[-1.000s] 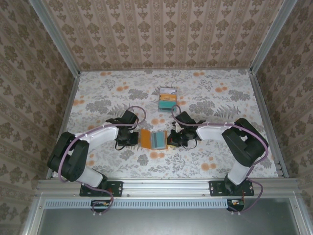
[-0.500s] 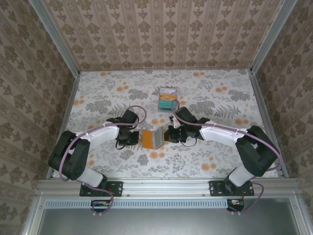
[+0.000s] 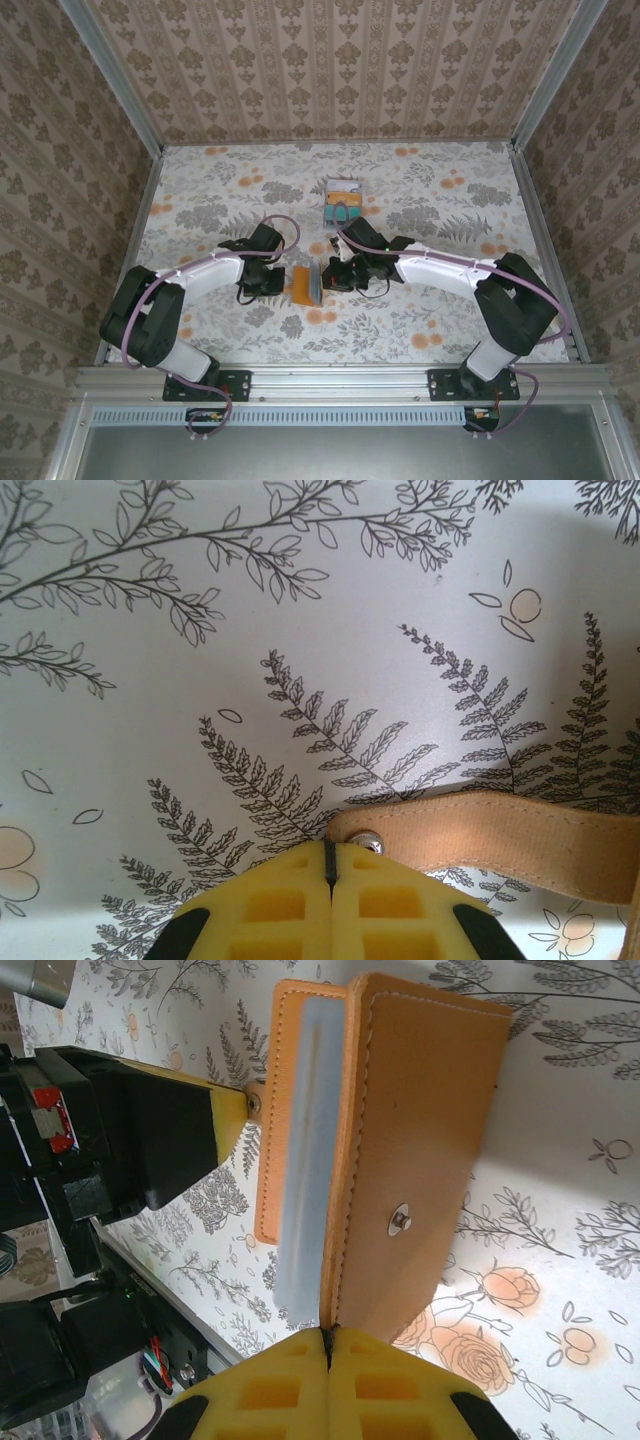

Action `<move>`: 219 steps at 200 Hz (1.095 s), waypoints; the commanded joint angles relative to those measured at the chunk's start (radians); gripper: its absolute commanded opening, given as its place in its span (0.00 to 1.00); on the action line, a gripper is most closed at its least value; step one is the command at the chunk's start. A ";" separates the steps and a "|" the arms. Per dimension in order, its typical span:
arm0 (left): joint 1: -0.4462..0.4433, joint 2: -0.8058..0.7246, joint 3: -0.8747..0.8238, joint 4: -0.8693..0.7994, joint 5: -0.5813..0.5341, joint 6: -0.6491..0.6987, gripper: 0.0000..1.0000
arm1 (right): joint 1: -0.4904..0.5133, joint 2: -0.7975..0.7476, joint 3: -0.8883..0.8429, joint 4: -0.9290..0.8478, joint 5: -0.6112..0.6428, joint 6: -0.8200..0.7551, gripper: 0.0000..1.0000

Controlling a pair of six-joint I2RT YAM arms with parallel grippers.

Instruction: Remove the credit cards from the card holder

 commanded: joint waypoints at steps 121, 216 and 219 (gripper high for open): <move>0.008 -0.012 0.027 -0.087 -0.034 0.035 0.24 | -0.033 -0.064 -0.082 -0.094 0.120 -0.027 0.00; -0.004 -0.242 0.107 -0.181 0.036 -0.048 0.51 | -0.040 -0.032 -0.113 -0.053 0.142 -0.025 0.24; -0.006 -0.246 0.102 -0.171 0.051 -0.058 0.50 | -0.040 -0.031 -0.117 -0.052 0.143 -0.025 0.24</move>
